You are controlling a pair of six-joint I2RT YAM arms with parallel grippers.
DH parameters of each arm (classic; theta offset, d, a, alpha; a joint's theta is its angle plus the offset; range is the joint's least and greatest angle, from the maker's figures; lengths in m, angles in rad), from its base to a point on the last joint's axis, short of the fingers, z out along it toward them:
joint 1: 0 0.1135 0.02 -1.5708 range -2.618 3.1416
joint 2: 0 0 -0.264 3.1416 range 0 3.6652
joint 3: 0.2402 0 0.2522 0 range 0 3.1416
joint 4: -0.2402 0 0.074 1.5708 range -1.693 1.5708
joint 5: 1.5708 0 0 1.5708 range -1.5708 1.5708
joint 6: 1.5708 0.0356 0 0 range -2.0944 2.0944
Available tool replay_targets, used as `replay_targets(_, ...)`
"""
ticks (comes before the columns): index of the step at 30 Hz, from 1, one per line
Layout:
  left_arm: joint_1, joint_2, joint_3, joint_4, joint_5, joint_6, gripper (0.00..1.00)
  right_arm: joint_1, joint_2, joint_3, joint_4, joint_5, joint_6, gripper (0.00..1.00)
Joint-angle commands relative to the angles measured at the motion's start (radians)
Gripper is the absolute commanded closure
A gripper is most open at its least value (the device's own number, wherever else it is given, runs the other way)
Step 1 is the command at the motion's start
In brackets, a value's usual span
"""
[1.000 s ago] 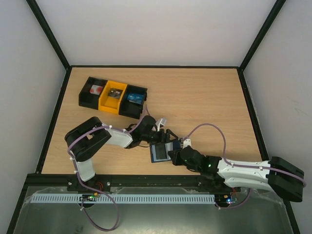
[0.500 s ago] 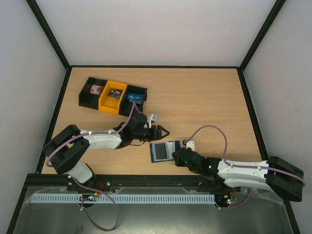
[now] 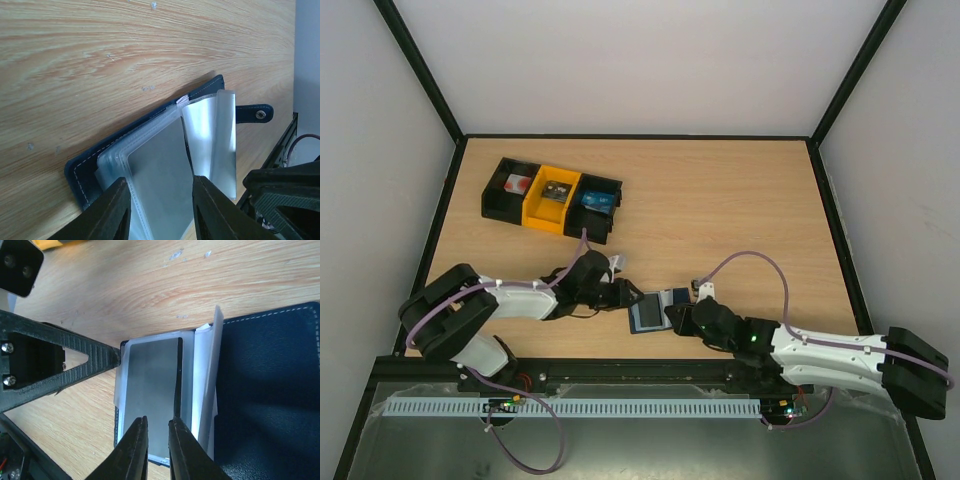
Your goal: Take the credit cards out of the card holder
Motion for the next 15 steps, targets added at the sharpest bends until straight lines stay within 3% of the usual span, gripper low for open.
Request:
replay_targets(1,0.004,-0.030,-0.010,0.022,0.002,0.017,0.64,0.004,0.058,0.038,0.041,-0.025,-0.013,0.87)
replay_targets(15,0.004,-0.023,-0.038,0.065,0.024,0.001,0.72,-0.020,0.191,0.050,0.065,0.042,0.003,0.84)
